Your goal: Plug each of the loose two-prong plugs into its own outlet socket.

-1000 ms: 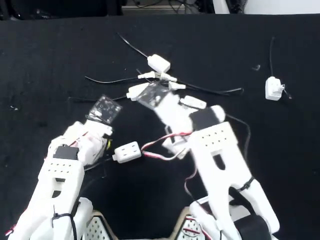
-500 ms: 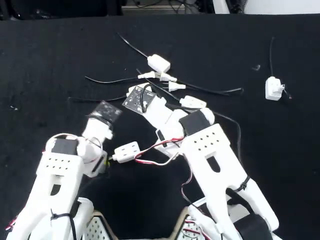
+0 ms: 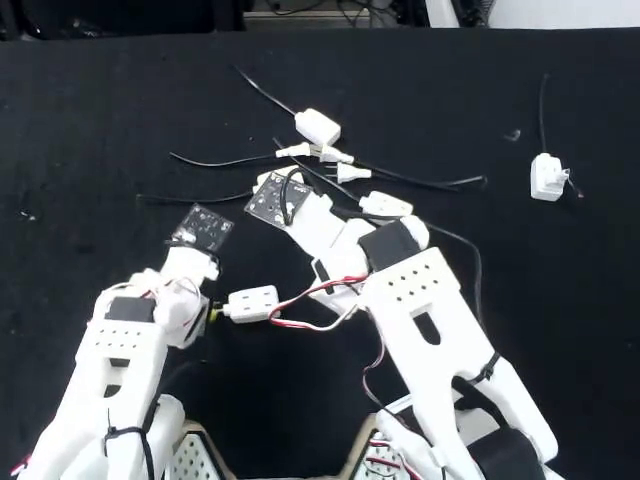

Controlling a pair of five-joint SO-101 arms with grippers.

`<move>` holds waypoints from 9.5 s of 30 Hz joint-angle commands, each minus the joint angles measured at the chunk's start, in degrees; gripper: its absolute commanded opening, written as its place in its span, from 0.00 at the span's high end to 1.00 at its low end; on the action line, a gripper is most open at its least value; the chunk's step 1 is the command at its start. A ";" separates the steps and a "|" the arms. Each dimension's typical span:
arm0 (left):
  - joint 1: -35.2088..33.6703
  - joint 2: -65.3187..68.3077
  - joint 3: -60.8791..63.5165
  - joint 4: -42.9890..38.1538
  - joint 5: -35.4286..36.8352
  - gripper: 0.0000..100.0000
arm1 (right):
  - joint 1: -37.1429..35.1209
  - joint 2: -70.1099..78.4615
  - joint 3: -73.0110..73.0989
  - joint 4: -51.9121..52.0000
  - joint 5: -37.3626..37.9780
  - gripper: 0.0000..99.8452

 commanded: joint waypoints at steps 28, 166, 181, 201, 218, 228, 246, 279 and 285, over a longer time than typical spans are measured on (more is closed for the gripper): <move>-24.48 8.62 -9.27 7.47 19.43 0.80 | -16.97 3.65 -2.42 -7.47 29.19 0.99; -24.75 8.70 -6.11 3.87 20.66 0.80 | -18.55 21.85 -18.51 -2.99 41.93 0.99; -24.75 8.70 -6.11 3.87 20.66 0.80 | -18.20 21.93 -9.01 -10.73 43.43 0.99; -24.75 8.70 -6.11 3.87 20.66 0.80 | -13.63 21.58 -8.75 -8.70 42.73 0.99; -24.75 8.70 -6.11 3.87 20.66 0.80 | -18.37 17.63 -10.07 -6.59 42.46 0.99; -24.75 8.70 -6.11 3.87 20.66 0.80 | -18.20 15.96 -14.55 -3.87 42.20 0.99; -24.84 8.70 -6.11 4.13 20.66 0.80 | -17.76 21.23 -14.73 -3.60 41.41 0.99; -24.84 8.70 -6.11 4.22 20.66 0.80 | -14.15 33.98 -19.91 -3.87 39.38 0.99; -24.84 8.70 -6.11 4.22 20.66 0.80 | -13.89 34.24 -17.98 -3.69 39.38 0.99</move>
